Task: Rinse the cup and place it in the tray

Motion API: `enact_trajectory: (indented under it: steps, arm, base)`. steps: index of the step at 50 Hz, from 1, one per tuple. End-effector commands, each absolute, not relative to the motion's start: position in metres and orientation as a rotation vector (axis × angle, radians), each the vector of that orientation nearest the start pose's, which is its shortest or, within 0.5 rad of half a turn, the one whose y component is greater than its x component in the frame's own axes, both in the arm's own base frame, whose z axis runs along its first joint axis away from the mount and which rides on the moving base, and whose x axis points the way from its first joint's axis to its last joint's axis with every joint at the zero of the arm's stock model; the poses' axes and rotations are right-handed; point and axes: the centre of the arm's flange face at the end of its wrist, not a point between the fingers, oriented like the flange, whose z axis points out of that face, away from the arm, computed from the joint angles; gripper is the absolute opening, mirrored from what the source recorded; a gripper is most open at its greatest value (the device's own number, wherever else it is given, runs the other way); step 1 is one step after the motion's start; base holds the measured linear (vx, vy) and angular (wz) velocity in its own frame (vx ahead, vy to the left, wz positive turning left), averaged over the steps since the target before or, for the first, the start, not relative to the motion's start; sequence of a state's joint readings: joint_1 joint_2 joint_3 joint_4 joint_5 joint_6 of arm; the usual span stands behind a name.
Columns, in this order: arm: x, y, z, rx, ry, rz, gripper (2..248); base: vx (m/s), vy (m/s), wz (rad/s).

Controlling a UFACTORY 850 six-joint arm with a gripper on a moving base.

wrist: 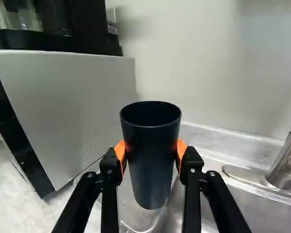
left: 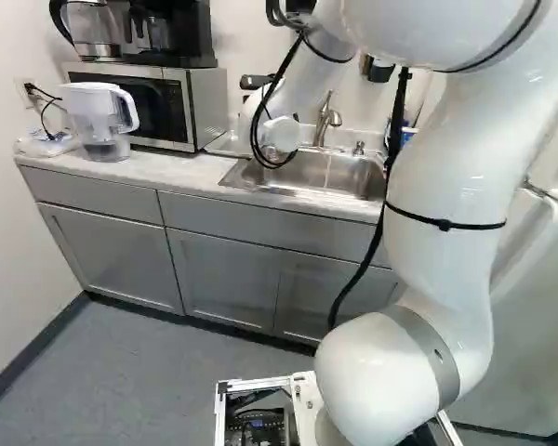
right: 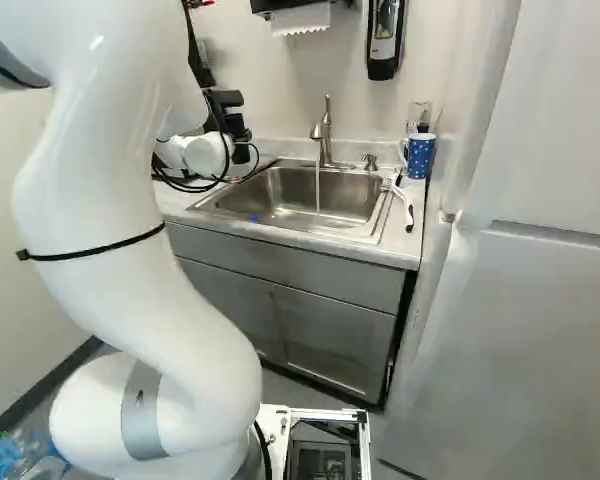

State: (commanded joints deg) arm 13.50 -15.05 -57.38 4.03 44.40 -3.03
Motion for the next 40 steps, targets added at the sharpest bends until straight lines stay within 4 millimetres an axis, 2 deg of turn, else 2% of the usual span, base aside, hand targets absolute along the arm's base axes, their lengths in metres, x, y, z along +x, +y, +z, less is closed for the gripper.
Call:
enact_trajectory:
  steps: [28, 40]
  arm:
    - [0.630, 0.160, 0.484, -2.207, -0.236, -2.029, 121]
    - [0.634, 0.161, 0.471, -2.226, -0.239, -2.009, 121]
  base:
    - [0.000, 0.000, 0.000]
    - [0.000, 0.000, 0.000]
